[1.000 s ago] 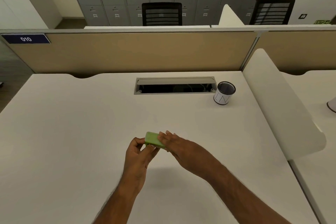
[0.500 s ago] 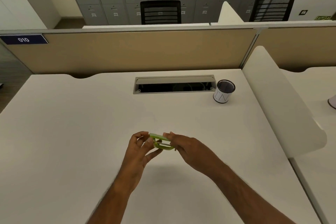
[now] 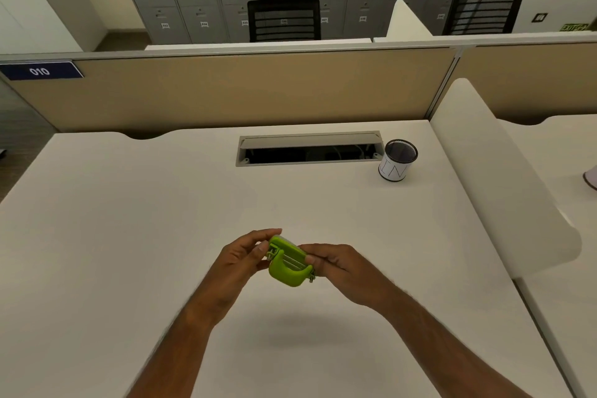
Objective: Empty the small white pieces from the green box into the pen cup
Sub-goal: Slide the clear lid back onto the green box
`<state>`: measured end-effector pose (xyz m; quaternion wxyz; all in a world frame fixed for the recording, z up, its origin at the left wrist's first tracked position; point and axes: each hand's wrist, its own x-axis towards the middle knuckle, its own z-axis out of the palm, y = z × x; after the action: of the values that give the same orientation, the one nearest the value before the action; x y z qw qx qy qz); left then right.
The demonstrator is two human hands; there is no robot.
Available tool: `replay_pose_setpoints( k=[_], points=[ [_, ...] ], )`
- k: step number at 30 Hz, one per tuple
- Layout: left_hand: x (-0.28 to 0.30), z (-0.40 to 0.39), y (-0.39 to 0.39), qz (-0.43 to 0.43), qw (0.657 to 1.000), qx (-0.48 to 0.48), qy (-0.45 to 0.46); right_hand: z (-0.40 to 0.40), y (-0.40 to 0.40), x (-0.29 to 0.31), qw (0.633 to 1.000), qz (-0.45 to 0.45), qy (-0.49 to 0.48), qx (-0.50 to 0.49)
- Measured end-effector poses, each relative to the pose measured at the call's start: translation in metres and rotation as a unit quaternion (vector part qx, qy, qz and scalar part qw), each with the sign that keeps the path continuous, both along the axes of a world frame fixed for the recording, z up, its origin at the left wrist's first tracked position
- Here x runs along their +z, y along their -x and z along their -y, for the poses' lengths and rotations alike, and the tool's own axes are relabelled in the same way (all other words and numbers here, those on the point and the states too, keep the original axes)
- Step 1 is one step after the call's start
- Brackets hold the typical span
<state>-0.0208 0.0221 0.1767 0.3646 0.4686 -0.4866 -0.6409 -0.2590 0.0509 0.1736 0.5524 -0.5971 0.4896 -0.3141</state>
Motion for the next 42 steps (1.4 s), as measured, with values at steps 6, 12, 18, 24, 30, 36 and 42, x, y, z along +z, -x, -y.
replay_pose_setpoints(
  k=[6, 12, 18, 24, 30, 36, 42],
  points=[
    [-0.006, 0.000, 0.000, -0.020, 1.000, -0.006, -0.007, 0.000, 0.003, 0.002, 0.997, 0.042, -0.062, -0.010],
    [-0.014, -0.004, 0.003, -0.023, 1.000, 0.010, -0.017, 0.003, 0.007, 0.002, 0.995, 0.046, -0.086, 0.006],
    [-0.014, -0.005, 0.002, -0.034, 0.999, 0.000, -0.043, 0.006, 0.006, -0.001, 0.990, 0.084, -0.110, -0.006],
    [-0.019, -0.008, 0.008, 0.005, 0.999, -0.012, -0.030, 0.012, 0.005, -0.006, 0.989, 0.069, -0.120, -0.055],
    [-0.024, -0.015, 0.016, 0.001, 0.998, 0.054, -0.028, 0.017, 0.004, -0.007, 0.982, 0.078, -0.123, -0.123],
    [-0.034, -0.018, 0.022, -0.017, 0.993, 0.115, -0.029, 0.011, 0.005, -0.017, 0.978, 0.113, -0.144, -0.099],
    [-0.038, -0.015, 0.023, -0.036, 0.991, 0.121, -0.036, 0.011, 0.000, -0.027, 0.973, 0.130, -0.139, -0.132]
  ],
)
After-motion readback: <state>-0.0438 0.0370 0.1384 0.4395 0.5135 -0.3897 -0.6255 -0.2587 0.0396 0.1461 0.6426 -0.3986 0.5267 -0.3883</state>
